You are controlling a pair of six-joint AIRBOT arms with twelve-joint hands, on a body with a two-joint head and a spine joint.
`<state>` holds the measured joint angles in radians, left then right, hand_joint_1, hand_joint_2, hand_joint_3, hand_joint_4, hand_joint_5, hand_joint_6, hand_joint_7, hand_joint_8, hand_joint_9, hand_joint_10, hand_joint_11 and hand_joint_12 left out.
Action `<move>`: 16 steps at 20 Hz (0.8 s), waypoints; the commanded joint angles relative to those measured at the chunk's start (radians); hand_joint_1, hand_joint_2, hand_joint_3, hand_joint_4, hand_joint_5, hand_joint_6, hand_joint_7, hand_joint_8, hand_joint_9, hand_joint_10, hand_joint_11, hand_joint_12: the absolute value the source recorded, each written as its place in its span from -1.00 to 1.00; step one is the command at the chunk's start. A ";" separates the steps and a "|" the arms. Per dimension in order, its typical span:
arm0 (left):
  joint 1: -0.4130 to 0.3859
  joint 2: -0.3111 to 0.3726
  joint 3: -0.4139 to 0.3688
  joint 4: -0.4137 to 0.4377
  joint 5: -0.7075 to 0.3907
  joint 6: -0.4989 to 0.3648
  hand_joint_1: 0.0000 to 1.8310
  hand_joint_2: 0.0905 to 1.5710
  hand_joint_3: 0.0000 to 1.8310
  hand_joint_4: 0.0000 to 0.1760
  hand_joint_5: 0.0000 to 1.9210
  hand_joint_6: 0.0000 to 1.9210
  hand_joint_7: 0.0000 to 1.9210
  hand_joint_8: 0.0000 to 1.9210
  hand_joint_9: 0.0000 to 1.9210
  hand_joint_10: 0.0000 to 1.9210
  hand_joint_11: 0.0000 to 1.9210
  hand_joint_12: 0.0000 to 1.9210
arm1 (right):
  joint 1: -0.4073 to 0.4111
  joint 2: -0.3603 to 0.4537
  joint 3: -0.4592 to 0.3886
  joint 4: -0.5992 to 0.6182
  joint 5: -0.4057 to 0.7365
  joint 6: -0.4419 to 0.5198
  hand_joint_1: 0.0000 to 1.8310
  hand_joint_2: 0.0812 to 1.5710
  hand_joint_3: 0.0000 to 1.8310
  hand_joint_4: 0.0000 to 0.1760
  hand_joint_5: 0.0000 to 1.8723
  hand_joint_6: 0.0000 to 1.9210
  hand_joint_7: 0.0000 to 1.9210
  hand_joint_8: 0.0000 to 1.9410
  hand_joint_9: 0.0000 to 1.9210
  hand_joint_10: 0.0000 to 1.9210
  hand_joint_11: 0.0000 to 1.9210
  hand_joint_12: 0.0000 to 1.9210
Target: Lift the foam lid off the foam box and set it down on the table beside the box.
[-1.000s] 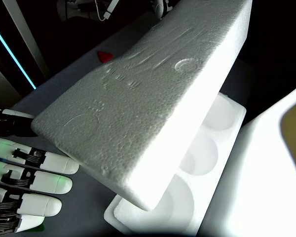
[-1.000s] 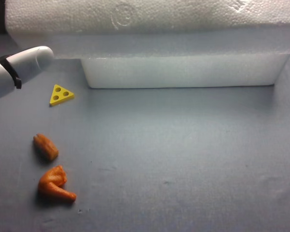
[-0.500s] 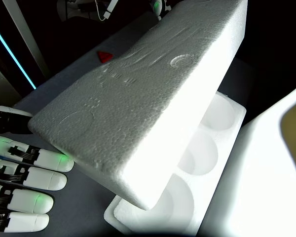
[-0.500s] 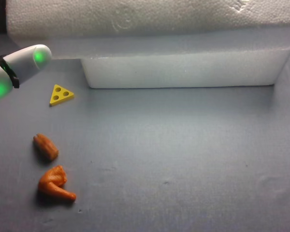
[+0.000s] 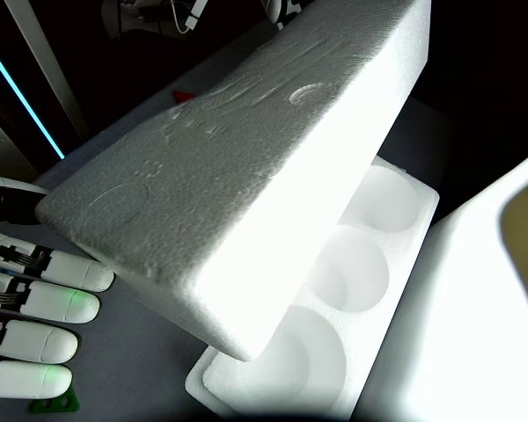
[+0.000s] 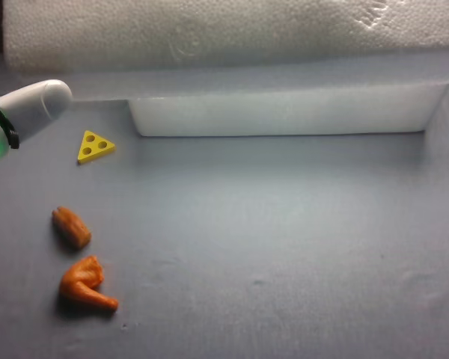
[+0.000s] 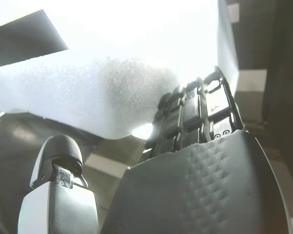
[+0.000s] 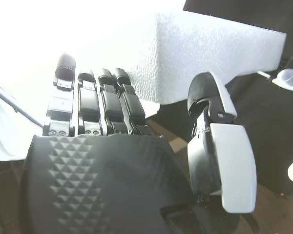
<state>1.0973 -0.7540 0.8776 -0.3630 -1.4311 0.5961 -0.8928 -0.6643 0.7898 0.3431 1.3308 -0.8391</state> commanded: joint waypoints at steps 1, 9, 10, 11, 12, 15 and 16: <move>-0.017 -0.011 -0.009 0.107 -0.098 -0.003 -0.80 0.37 -1.00 -1.00 -0.92 -1.00 -1.00 -1.00 -1.00 -1.00 -1.00 -1.00 | 0.022 -0.003 -0.013 -0.099 0.091 0.011 -0.63 0.59 -1.00 -1.00 -0.84 -0.99 -1.00 -1.00 -1.00 -1.00 -1.00 -0.42; 0.000 -0.013 -0.010 0.097 -0.105 -0.009 -0.83 0.37 -1.00 -1.00 -0.92 -1.00 -1.00 -1.00 -1.00 -1.00 -1.00 -1.00 | 0.011 -0.004 -0.017 -0.097 0.091 0.012 -0.63 0.55 -1.00 -1.00 -0.84 -1.00 -1.00 -1.00 -1.00 -1.00 -1.00 -0.66; 0.002 -0.014 -0.010 0.097 -0.105 -0.010 -0.84 0.37 -1.00 -1.00 -0.93 -1.00 -1.00 -1.00 -1.00 -1.00 -1.00 -1.00 | 0.008 -0.005 -0.017 -0.097 0.091 0.015 -0.65 0.54 -1.00 -1.00 -0.83 -0.99 -0.97 -0.99 -1.00 -1.00 -1.00 -0.68; 0.003 -0.017 -0.010 0.097 -0.103 -0.011 -0.84 0.37 -1.00 -1.00 -0.92 -1.00 -1.00 -1.00 -1.00 -1.00 -1.00 -1.00 | 0.007 -0.006 -0.016 -0.095 0.090 0.016 -0.65 0.54 -1.00 -1.00 -0.83 -0.99 -0.96 -0.99 -1.00 -1.00 -1.00 -0.68; 0.003 -0.021 -0.007 0.097 -0.096 -0.014 -0.84 0.37 -1.00 -1.00 -0.92 -1.00 -1.00 -1.00 -1.00 -1.00 -1.00 -1.00 | 0.004 -0.008 -0.016 -0.093 0.089 0.017 -0.65 0.54 -1.00 -1.00 -0.84 -1.00 -0.96 -0.98 -0.99 -1.00 -1.00 -0.68; 0.003 -0.040 0.007 0.096 -0.068 -0.031 -0.81 0.38 -1.00 -1.00 -0.90 -0.99 -1.00 -1.00 -1.00 -1.00 -1.00 -1.00 | -0.014 -0.017 -0.009 -0.081 0.080 0.031 -0.56 0.59 -0.99 -1.00 -0.81 -0.99 -0.96 -1.00 -1.00 -1.00 -1.00 -0.87; 0.003 -0.048 0.012 0.094 -0.054 -0.036 -0.80 0.38 -1.00 -1.00 -0.90 -0.99 -1.00 -1.00 -1.00 -1.00 -1.00 -1.00 | -0.020 -0.021 -0.006 -0.076 0.073 0.036 -0.64 0.59 -1.00 -1.00 -0.80 -1.00 -0.89 -1.00 -0.93 -0.97 -1.00 -0.47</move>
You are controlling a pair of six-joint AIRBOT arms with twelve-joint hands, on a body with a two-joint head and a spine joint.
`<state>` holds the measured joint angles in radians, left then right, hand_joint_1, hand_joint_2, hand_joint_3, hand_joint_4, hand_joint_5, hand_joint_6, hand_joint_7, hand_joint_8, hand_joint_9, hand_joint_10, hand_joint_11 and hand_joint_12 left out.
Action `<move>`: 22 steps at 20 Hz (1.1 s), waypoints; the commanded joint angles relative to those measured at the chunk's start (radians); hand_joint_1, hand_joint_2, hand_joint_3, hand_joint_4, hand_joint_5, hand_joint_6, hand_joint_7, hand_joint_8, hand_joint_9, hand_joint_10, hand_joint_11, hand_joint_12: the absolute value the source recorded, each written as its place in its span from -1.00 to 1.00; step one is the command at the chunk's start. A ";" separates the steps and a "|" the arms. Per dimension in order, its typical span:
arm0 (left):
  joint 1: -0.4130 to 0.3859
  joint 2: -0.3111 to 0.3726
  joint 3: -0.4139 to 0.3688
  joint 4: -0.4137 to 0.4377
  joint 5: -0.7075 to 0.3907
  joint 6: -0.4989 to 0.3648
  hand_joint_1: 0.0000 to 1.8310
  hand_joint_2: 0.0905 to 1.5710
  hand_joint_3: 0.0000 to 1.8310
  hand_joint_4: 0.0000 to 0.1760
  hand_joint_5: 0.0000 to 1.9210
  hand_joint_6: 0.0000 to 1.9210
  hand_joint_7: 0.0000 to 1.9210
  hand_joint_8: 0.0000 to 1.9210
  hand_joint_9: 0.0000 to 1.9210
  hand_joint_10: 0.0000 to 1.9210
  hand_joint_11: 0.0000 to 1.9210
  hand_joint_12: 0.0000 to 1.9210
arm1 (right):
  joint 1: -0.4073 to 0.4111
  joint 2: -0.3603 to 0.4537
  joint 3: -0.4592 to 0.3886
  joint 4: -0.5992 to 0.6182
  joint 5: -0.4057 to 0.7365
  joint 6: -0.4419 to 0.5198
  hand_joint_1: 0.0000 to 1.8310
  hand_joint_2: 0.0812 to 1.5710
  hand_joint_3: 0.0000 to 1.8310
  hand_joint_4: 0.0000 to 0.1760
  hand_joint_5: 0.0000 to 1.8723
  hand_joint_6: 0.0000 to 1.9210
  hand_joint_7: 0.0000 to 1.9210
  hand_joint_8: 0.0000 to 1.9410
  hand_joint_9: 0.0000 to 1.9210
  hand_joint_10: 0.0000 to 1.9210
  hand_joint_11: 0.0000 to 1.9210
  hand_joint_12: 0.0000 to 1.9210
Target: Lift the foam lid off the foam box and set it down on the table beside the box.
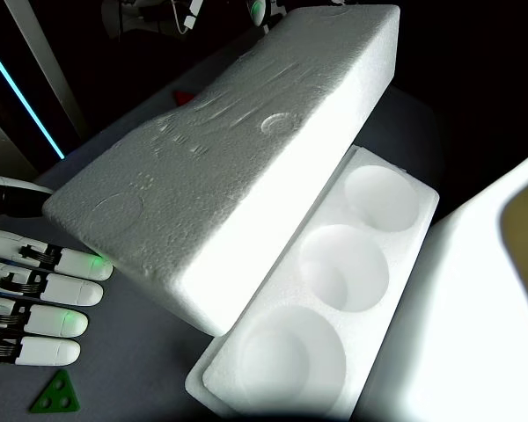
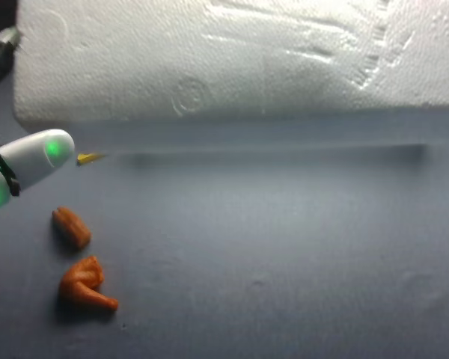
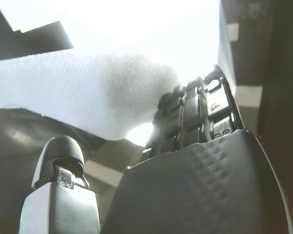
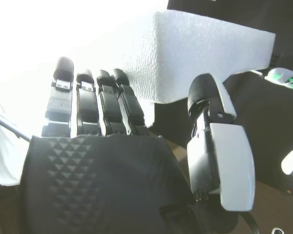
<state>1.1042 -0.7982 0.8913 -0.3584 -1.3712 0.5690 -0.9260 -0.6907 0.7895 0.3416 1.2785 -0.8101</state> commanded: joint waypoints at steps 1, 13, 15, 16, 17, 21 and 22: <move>-0.003 -0.011 0.003 0.088 -0.101 -0.015 -0.80 0.38 -1.00 -1.00 -0.90 -0.99 -1.00 -1.00 -1.00 -1.00 -1.00 -1.00 | 0.003 -0.002 -0.001 -0.070 0.121 0.019 -0.67 0.58 -1.00 -1.00 -0.79 -1.00 -0.86 -1.00 -0.90 -0.96 -1.00 -0.22; 0.047 -0.067 0.017 0.072 -0.032 -0.065 -0.87 0.38 -1.00 -0.86 -0.94 -1.00 -1.00 -1.00 -1.00 -1.00 -1.00 -1.00 | -0.107 -0.038 0.016 -0.036 0.093 0.098 -0.63 0.57 -1.00 -1.00 -0.80 -1.00 -0.93 -0.99 -0.92 -0.96 -1.00 -0.18; 0.060 -0.076 0.015 0.072 -0.018 -0.074 -0.87 0.38 -1.00 -0.92 -0.94 -1.00 -1.00 -1.00 -1.00 -1.00 -1.00 -1.00 | -0.112 -0.048 0.021 -0.035 0.081 0.109 -0.64 0.57 -1.00 -1.00 -0.80 -1.00 -0.92 -0.99 -0.91 -0.95 -1.00 -0.02; 0.071 -0.080 0.011 0.071 -0.020 -0.080 -0.87 0.38 -1.00 -0.92 -0.94 -1.00 -1.00 -1.00 -1.00 -1.00 -1.00 -1.00 | -0.118 -0.053 0.021 -0.036 0.077 0.114 -0.64 0.57 -1.00 -1.00 -0.80 -1.00 -0.92 -0.99 -0.91 -0.95 -1.00 -0.02; 0.081 -0.083 0.006 0.068 -0.024 -0.083 -0.87 0.36 -1.00 -0.84 -0.93 -1.00 -1.00 -1.00 -1.00 -1.00 -1.00 -1.00 | -0.124 -0.057 0.021 -0.035 0.073 0.118 -0.58 0.57 -1.00 -1.00 -0.80 -1.00 -0.93 -1.00 -0.93 -0.96 -1.00 -0.04; 0.091 -0.100 0.007 0.062 -0.020 -0.092 -0.86 0.37 -1.00 -0.79 -0.93 -1.00 -1.00 -1.00 -1.00 -1.00 -1.00 -1.00 | -0.137 -0.068 0.026 -0.032 0.059 0.131 -0.56 0.56 -1.00 -1.00 -0.83 -1.00 -0.97 -1.00 -0.99 -0.98 -1.00 -0.60; 0.092 -0.105 0.010 0.061 -0.011 -0.092 -0.86 0.38 -0.99 -0.84 -0.93 -1.00 -1.00 -1.00 -1.00 -1.00 -1.00 -1.00 | -0.140 -0.075 0.031 -0.026 0.049 0.132 -0.55 0.56 -1.00 -1.00 -0.82 -1.00 -0.94 -0.99 -0.96 -0.96 -1.00 -0.49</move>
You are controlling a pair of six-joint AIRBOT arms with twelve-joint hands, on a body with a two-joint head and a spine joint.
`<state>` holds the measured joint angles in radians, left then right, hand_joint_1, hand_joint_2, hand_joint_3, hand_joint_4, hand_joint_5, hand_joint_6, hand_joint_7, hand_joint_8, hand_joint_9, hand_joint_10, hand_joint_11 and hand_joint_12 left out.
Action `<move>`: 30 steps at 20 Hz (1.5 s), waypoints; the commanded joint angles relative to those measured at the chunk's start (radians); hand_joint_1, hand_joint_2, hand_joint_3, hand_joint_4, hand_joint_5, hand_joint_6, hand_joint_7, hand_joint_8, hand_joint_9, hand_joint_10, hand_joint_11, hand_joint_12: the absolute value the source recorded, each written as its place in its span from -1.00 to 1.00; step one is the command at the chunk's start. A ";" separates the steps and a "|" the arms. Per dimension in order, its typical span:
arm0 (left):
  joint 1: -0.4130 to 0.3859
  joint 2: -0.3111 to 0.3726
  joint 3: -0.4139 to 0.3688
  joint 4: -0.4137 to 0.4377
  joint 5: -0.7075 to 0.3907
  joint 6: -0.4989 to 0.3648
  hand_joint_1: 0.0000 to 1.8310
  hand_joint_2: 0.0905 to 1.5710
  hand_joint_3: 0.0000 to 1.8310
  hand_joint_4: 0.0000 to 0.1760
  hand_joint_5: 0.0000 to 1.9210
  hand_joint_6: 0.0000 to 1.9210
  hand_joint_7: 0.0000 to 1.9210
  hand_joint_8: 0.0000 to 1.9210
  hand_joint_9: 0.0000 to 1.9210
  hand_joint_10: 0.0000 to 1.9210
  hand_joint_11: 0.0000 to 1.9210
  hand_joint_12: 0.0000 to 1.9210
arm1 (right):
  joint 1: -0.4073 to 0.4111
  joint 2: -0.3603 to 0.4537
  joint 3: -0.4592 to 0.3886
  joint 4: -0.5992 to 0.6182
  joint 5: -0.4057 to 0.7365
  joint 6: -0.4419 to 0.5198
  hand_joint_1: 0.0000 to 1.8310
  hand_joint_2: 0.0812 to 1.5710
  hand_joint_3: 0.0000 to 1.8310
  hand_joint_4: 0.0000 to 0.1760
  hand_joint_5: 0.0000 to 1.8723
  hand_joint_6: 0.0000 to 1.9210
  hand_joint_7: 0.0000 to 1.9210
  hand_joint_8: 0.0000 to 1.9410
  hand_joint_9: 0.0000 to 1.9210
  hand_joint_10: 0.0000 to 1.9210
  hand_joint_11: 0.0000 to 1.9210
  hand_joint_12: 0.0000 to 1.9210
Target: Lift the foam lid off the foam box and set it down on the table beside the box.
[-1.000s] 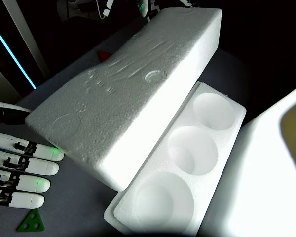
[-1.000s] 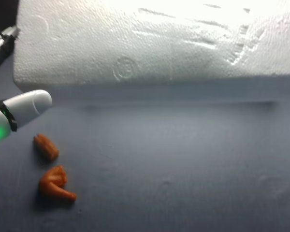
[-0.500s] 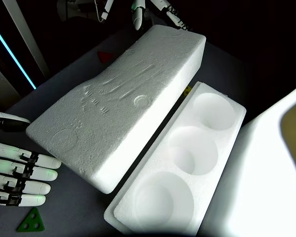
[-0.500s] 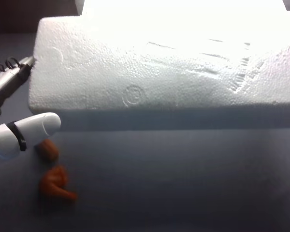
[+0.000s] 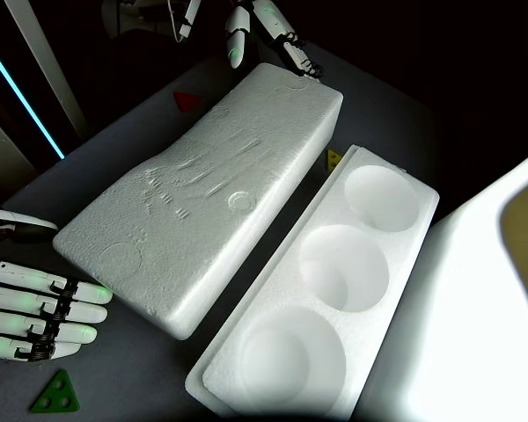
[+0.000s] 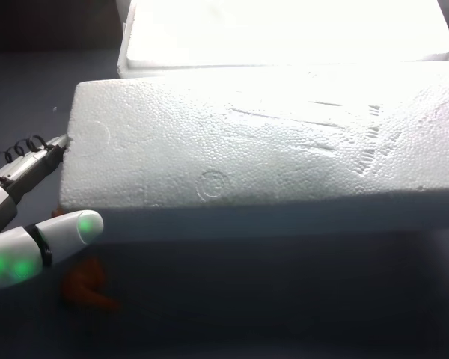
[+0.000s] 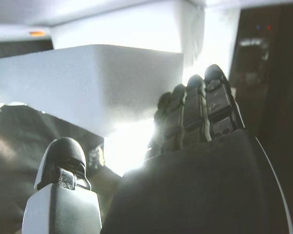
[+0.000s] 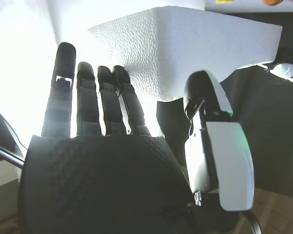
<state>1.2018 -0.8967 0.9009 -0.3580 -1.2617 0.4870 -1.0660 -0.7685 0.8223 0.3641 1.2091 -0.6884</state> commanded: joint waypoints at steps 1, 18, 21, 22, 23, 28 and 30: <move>-0.005 -0.012 0.006 0.056 -0.110 -0.010 -0.85 0.39 -1.00 -0.87 -0.93 -1.00 -1.00 -1.00 -1.00 -1.00 -1.00 -1.00 | -0.003 -0.003 0.002 -0.045 0.113 0.016 -0.54 0.56 -1.00 -1.00 -0.82 -1.00 -0.91 -0.99 -0.93 -0.95 -1.00 -0.31; -0.005 -0.013 0.035 0.011 -0.049 0.033 -0.83 0.23 -1.00 -1.00 -1.00 -1.00 -1.00 -1.00 -1.00 -1.00 -1.00 -1.00 | -0.023 -0.022 0.033 0.033 0.069 -0.012 -0.55 0.45 -1.00 -1.00 -1.00 -1.00 -1.00 -1.00 -1.00 -1.00 -1.00 0.00; -0.005 -0.009 0.039 0.006 -0.043 0.036 -0.85 0.26 -1.00 -1.00 -1.00 -1.00 -1.00 -1.00 -1.00 -1.00 -1.00 -1.00 | -0.026 -0.020 0.035 0.043 0.069 -0.015 -0.57 0.49 -1.00 -1.00 -1.00 -1.00 -1.00 -1.00 -1.00 -1.00 -1.00 -0.39; -0.005 -0.010 0.043 0.003 -0.037 0.036 -0.85 0.26 -1.00 -1.00 -1.00 -1.00 -1.00 -1.00 -1.00 -1.00 -1.00 -1.00 | -0.029 -0.019 0.036 0.050 0.069 -0.015 -0.57 0.51 -1.00 -1.00 -1.00 -1.00 -1.00 -1.00 -1.00 -1.00 -1.00 -0.24; -0.005 -0.011 0.045 0.001 -0.034 0.036 -0.85 0.26 -1.00 -1.00 -1.00 -1.00 -1.00 -1.00 -1.00 -1.00 -1.00 -1.00 | -0.032 -0.019 0.038 0.055 0.069 -0.015 -0.57 0.51 -1.00 -1.00 -1.00 -1.00 -1.00 -1.00 -1.00 -1.00 -1.00 -0.24; 0.000 -0.001 0.043 -0.010 -0.060 0.037 -0.80 0.28 -1.00 -1.00 -1.00 -1.00 -1.00 -1.00 -1.00 -1.00 -1.00 -1.00 | -0.036 -0.008 0.033 0.068 0.086 -0.027 -0.64 0.52 -1.00 -1.00 -1.00 -1.00 -1.00 -1.00 -0.99 -1.00 -1.00 0.31; 0.000 0.013 0.037 -0.006 -0.089 0.037 -0.84 0.27 -1.00 -1.00 -1.00 -1.00 -1.00 -1.00 -1.00 -1.00 -1.00 -1.00 | -0.036 0.005 0.025 0.064 0.118 -0.029 -0.66 0.51 -1.00 -1.00 -1.00 -1.00 -1.00 -1.00 -1.00 -1.00 -1.00 0.15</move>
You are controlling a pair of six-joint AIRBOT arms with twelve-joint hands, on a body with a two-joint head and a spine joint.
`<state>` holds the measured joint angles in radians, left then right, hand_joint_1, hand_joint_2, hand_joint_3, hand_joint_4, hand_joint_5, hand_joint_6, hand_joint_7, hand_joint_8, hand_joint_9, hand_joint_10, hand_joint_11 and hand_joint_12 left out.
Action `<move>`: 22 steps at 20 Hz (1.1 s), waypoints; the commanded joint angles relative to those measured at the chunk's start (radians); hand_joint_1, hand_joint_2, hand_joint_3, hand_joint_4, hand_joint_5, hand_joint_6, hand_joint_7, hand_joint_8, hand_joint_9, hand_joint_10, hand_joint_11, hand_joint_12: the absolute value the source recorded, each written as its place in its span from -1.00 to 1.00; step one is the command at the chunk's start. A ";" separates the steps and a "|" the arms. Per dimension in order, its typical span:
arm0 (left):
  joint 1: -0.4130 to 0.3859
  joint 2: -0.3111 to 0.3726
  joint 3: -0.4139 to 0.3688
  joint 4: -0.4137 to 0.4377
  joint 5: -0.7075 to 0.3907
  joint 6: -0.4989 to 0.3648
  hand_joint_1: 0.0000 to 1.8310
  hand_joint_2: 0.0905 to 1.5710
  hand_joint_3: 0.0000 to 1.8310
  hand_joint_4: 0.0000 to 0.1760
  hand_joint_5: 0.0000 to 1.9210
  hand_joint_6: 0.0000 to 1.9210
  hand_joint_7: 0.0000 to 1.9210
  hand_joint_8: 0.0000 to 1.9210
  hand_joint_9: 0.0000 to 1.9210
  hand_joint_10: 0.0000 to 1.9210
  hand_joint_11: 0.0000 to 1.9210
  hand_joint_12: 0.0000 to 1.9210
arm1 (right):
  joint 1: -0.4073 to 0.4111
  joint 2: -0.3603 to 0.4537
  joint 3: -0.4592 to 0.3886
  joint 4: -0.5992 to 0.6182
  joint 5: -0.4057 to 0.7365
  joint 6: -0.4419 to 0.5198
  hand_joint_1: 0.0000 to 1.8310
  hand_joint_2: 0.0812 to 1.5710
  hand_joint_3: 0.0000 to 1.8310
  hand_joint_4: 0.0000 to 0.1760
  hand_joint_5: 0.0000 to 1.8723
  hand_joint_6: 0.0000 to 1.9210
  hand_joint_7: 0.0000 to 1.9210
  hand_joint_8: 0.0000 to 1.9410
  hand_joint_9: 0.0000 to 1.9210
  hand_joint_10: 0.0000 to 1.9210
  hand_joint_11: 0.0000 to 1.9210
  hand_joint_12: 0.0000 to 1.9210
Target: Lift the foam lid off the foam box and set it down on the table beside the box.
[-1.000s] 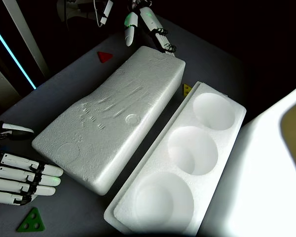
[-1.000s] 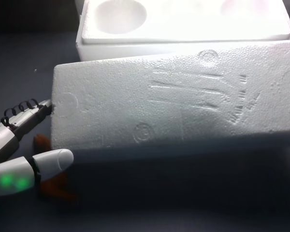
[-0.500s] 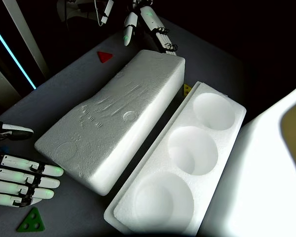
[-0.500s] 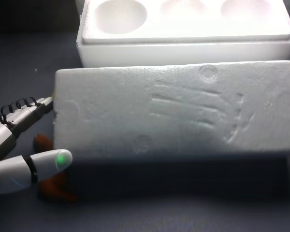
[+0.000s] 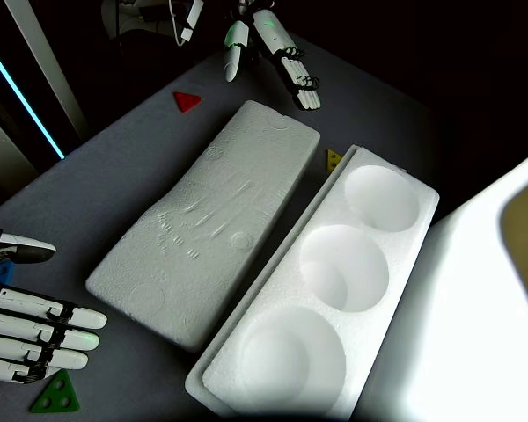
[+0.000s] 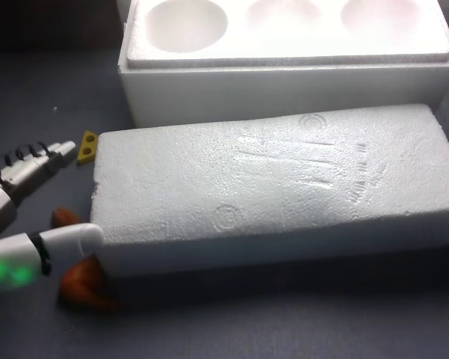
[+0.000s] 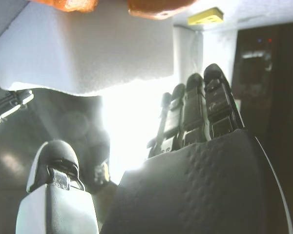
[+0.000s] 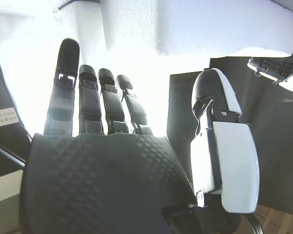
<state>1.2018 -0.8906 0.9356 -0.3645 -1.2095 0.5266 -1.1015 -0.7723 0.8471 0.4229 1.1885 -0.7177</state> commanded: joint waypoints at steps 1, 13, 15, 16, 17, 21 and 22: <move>0.000 0.016 -0.002 0.006 -0.158 0.000 -0.85 0.28 -1.00 -1.00 -1.00 -1.00 -1.00 -1.00 -1.00 -1.00 -1.00 -1.00 | 0.000 0.017 -0.004 -0.002 0.156 -0.003 -0.71 0.50 -1.00 -1.00 -1.00 -1.00 -1.00 -1.00 -1.00 -1.00 -1.00 0.00; -0.246 0.048 0.066 0.152 -0.144 0.053 -0.85 0.37 -0.99 -0.20 -1.00 -1.00 -1.00 -1.00 -1.00 -1.00 -1.00 -1.00 | 0.127 0.070 0.007 -0.129 0.238 -0.062 -0.67 0.60 -0.98 -1.00 -1.00 -1.00 -1.00 -1.00 -1.00 -1.00 -1.00 -1.00; -0.296 0.035 0.088 0.176 -0.114 0.055 -0.82 0.39 -0.99 -0.40 -1.00 -1.00 -1.00 -1.00 -1.00 -1.00 -1.00 -1.00 | 0.170 0.061 0.023 -0.150 0.216 -0.071 -0.62 0.62 -0.98 -1.00 -1.00 -1.00 -1.00 -1.00 -1.00 -1.00 -1.00 -1.00; -0.318 0.026 0.098 0.183 -0.105 0.055 -0.82 0.38 -0.99 -0.36 -1.00 -1.00 -1.00 -1.00 -1.00 -1.00 -1.00 -1.00 | 0.196 0.053 0.033 -0.162 0.201 -0.073 -0.59 0.62 -0.98 -1.00 -1.00 -1.00 -1.00 -1.00 -1.00 -1.00 -1.00 -1.00; -0.338 0.019 0.108 0.195 -0.095 0.053 -0.80 0.40 -0.99 -0.54 -1.00 -1.00 -1.00 -1.00 -1.00 -1.00 -1.00 -1.00 | 0.223 0.041 0.043 -0.175 0.187 -0.077 -0.60 0.60 -0.99 -1.00 -1.00 -1.00 -1.00 -1.00 -1.00 -1.00 -1.00 -1.00; -0.436 -0.011 0.151 0.260 -0.043 0.052 -0.73 0.44 -0.98 -0.57 -1.00 -1.00 -1.00 -1.00 -1.00 -1.00 -1.00 -1.00 | 0.346 -0.003 0.090 -0.234 0.121 -0.097 -0.73 0.52 -1.00 -1.00 -1.00 -1.00 -1.00 -1.00 -1.00 -1.00 -1.00 -1.00; -0.453 -0.017 0.158 0.272 -0.034 0.052 -0.73 0.45 -0.98 -0.56 -1.00 -1.00 -1.00 -1.00 -1.00 -1.00 -1.00 -1.00 | 0.370 -0.014 0.101 -0.248 0.104 -0.100 -0.77 0.55 -1.00 -1.00 -1.00 -1.00 -1.00 -1.00 -1.00 -1.00 -0.96 -0.98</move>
<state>0.7502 -0.9108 1.0927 -0.0803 -1.1328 0.5812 -0.7261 -0.7990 0.9474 0.1581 1.1831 -0.8169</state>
